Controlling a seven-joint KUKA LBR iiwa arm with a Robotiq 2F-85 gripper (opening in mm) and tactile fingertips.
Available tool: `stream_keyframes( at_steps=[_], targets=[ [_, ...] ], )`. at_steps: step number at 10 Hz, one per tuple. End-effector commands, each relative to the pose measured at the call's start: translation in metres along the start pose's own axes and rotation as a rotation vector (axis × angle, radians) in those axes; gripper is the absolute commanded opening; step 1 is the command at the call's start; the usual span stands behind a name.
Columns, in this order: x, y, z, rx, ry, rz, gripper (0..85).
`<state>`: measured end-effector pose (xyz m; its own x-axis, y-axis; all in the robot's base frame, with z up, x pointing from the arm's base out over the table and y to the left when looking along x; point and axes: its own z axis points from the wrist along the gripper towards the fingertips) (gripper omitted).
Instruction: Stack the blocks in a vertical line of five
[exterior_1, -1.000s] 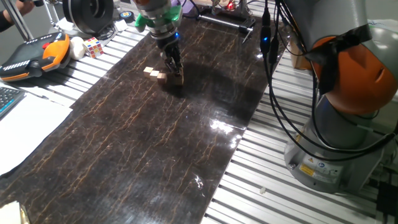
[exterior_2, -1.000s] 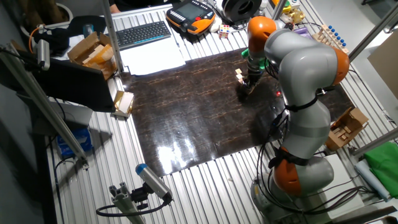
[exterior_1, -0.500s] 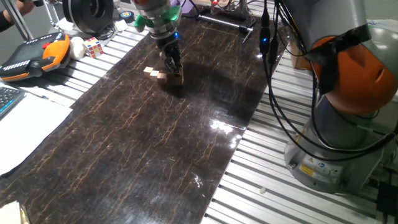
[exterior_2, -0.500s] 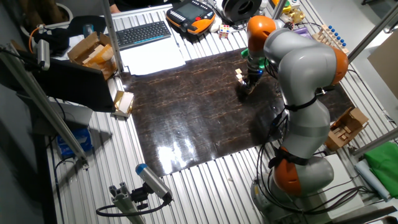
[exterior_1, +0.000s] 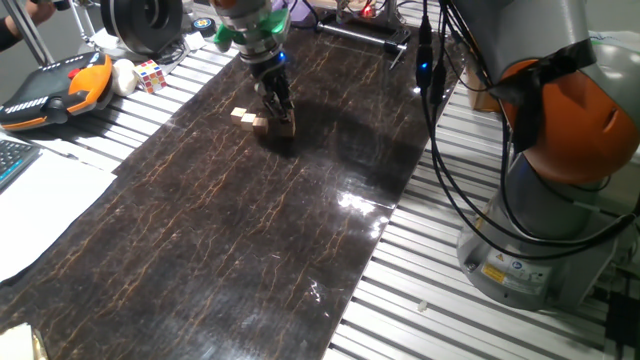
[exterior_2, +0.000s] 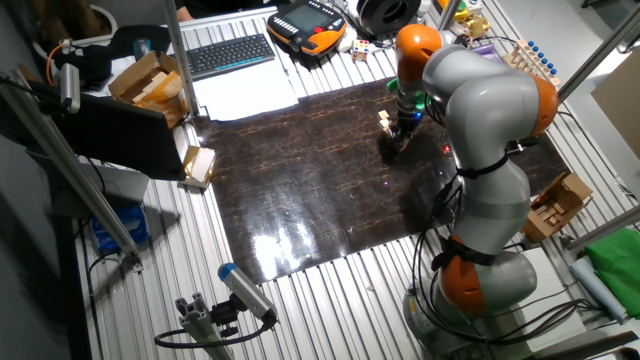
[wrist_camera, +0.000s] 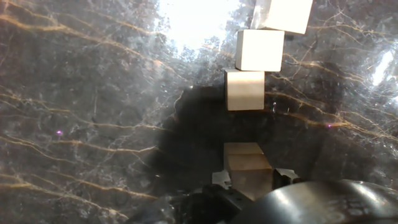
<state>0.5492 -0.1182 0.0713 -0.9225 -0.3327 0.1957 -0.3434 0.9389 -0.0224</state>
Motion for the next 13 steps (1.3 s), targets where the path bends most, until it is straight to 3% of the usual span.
stream_keyframes(
  at_steps=[1, 4, 7, 13],
  targets=[
    [0.000, 0.000, 0.000, 0.001, 0.001, 0.000, 43.7],
    [-0.001, 0.002, -0.006, 0.006, -0.003, 0.012, 46.3],
    [-0.012, 0.004, -0.020, 0.021, -0.001, 0.024, 49.7],
    [-0.052, 0.007, -0.016, 0.017, -0.051, 0.045, 53.3]
  ],
)
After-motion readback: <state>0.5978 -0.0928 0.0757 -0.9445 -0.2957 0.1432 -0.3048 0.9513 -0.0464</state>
